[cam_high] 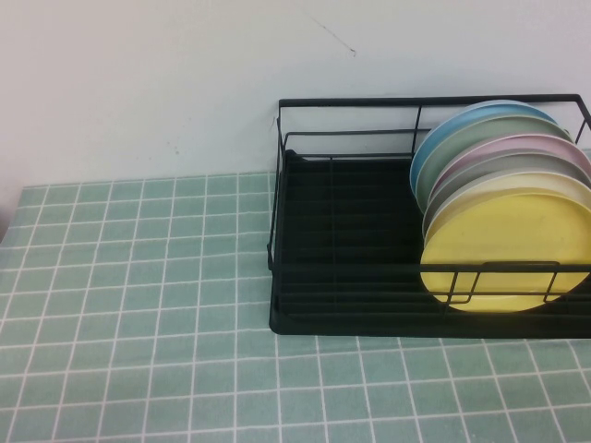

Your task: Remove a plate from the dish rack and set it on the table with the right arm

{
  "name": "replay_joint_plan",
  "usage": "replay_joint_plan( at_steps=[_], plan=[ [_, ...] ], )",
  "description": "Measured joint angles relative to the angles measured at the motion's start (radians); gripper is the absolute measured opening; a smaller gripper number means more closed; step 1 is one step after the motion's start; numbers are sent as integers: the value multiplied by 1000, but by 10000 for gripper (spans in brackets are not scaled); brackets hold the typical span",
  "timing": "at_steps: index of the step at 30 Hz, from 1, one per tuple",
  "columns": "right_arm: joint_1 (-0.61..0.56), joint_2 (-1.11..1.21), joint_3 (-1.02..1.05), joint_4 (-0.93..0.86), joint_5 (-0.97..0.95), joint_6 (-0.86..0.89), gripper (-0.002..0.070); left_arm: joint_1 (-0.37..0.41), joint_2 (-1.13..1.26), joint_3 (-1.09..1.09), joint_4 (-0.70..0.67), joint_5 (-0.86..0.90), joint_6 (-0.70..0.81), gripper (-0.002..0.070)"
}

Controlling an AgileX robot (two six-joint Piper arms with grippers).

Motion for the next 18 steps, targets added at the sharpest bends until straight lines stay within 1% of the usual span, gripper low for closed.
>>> replay_joint_plan(
  at_steps=[6,8,11,15,18],
  plan=[
    [0,0,0,32,-2,0,-1,0,0,0,0,0,0,-3],
    [0,0,0,87,-2,2,-1,0,0,0,0,0,0,-3],
    [0,0,9,229,-28,7,-1,0,0,0,0,0,0,-3],
    [0,0,9,501,-147,24,-1,0,0,0,0,0,0,-3],
    [0,0,9,596,-231,23,-1,0,0,0,0,0,0,-3]
  ],
)
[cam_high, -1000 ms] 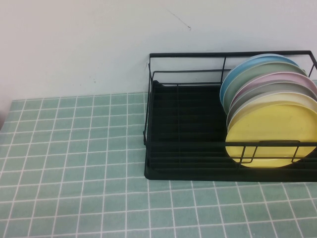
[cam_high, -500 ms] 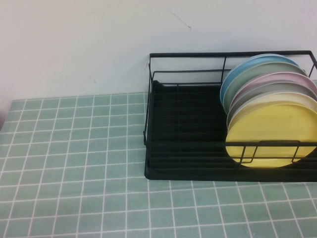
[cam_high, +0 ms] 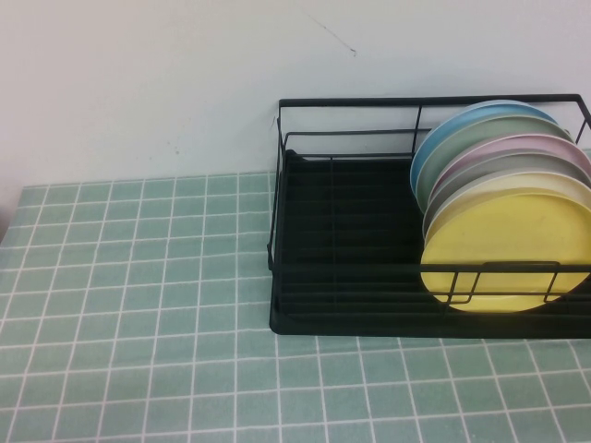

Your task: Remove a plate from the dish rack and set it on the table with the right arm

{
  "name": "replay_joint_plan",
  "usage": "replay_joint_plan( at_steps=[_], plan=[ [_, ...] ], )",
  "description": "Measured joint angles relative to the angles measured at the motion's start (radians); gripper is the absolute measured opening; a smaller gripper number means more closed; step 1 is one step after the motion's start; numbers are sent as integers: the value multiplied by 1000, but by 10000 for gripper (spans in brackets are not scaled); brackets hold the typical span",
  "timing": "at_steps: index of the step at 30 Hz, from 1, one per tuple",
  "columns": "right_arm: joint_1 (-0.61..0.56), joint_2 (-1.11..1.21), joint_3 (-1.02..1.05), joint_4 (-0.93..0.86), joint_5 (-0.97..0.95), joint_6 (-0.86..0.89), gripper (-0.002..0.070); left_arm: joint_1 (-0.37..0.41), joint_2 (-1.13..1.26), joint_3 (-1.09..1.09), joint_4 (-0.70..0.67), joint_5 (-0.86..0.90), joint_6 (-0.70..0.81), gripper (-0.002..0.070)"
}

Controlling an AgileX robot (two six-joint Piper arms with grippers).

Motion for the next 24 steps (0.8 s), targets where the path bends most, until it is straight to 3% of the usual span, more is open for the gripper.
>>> replay_joint_plan(
  at_steps=[4,12,24],
  plan=[
    [0,0,0,33,-42,-23,-1,0,0,0,0,0,0,-3],
    [0,89,-39,84,130,-81,-1,0,0,0,0,0,0,-3],
    [0,816,-592,84,375,-686,-1,0,0,0,0,0,0,-3]
  ],
)
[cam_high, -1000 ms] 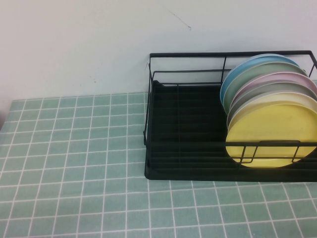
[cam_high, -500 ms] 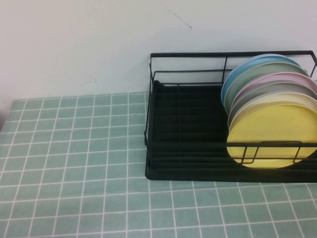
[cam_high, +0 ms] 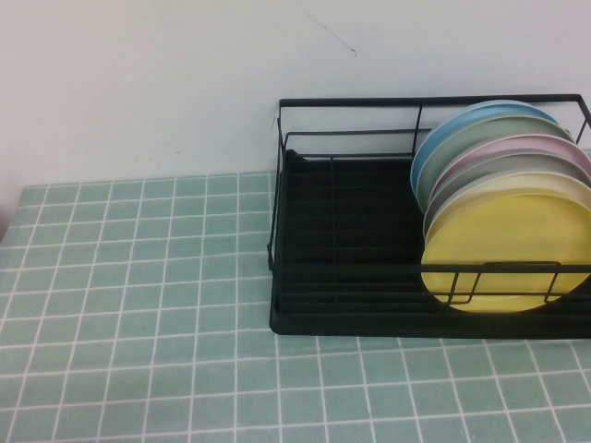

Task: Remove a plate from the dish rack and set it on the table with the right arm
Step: Grasp the plate from the shelf

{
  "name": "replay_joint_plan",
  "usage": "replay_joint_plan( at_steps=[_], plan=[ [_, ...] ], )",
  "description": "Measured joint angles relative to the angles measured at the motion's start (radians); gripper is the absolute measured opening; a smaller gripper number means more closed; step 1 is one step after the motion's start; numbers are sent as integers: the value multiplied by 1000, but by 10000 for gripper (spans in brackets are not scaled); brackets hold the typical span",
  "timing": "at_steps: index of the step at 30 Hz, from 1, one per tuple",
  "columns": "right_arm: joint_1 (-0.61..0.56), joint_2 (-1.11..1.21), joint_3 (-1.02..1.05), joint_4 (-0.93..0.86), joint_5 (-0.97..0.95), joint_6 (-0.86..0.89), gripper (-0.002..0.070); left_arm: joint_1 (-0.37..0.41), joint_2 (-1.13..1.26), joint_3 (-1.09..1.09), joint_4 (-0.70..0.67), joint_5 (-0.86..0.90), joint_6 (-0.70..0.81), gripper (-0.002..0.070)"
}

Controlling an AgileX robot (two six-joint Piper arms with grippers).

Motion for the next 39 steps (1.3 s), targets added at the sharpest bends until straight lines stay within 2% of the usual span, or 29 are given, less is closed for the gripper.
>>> replay_joint_plan(
  at_steps=[5,7,12,14,20,32,39],
  plan=[
    [0,238,-190,-4,63,-216,14,0,0,0,0,0,0,-3],
    [0,311,-251,-18,86,-248,55,0,0,0,0,0,0,-3],
    [0,481,-381,-100,132,-338,220,0,0,0,0,0,0,-3],
    [0,528,-406,-115,155,-408,246,0,0,0,0,0,0,-3],
    [0,648,-420,-115,122,-547,265,0,0,0,0,0,0,-3],
    [0,695,-433,-115,135,-578,266,0,0,0,0,0,0,-3],
    [0,647,-436,-115,163,-578,266,0,0,0,0,0,0,-3]
  ],
)
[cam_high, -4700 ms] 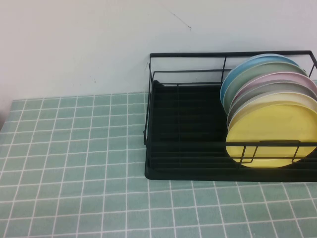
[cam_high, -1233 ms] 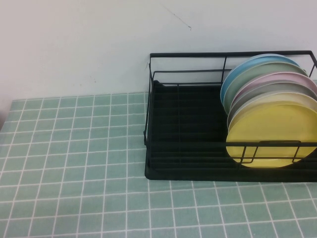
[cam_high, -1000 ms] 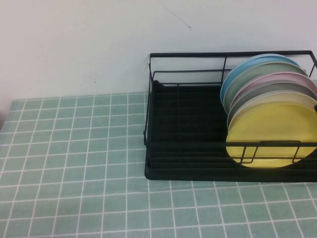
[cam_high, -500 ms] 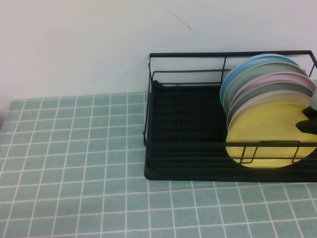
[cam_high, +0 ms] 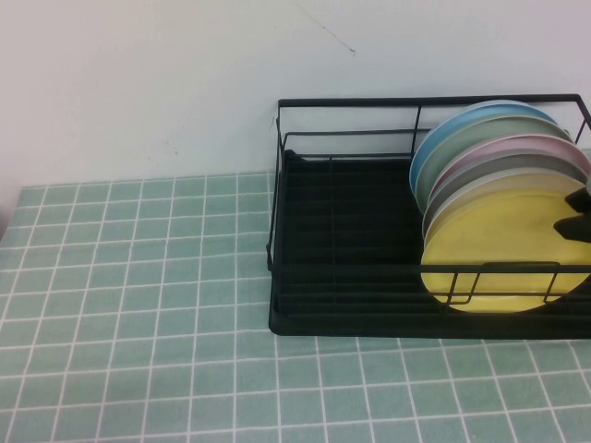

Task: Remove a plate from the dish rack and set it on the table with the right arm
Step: Grasp the plate from the shelf

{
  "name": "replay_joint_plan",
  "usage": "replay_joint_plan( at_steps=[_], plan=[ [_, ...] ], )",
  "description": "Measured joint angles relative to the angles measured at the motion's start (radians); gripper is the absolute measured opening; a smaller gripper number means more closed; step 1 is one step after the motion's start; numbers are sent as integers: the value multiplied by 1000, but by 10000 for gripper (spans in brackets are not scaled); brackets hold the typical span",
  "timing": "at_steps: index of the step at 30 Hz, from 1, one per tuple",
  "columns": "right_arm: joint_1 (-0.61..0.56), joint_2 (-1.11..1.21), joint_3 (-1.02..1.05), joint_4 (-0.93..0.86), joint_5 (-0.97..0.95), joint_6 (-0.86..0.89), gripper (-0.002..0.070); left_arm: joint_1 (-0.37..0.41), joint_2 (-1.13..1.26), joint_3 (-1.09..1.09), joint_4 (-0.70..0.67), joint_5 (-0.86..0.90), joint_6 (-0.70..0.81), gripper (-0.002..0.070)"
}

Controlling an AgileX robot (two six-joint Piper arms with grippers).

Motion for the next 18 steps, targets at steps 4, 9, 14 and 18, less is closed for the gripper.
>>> replay_joint_plan(
  at_steps=[4,9,14,18],
  plan=[
    [0,-6,-5,0,-48,-6,266,0,0,0,0,0,0,-3],
    [0,9,-7,4,-104,-33,266,0,0,0,0,0,0,-3],
    [0,44,-7,10,-143,-37,266,0,0,0,0,0,0,-3],
    [0,63,-7,28,-158,-41,266,0,0,0,0,0,0,-3]
  ],
)
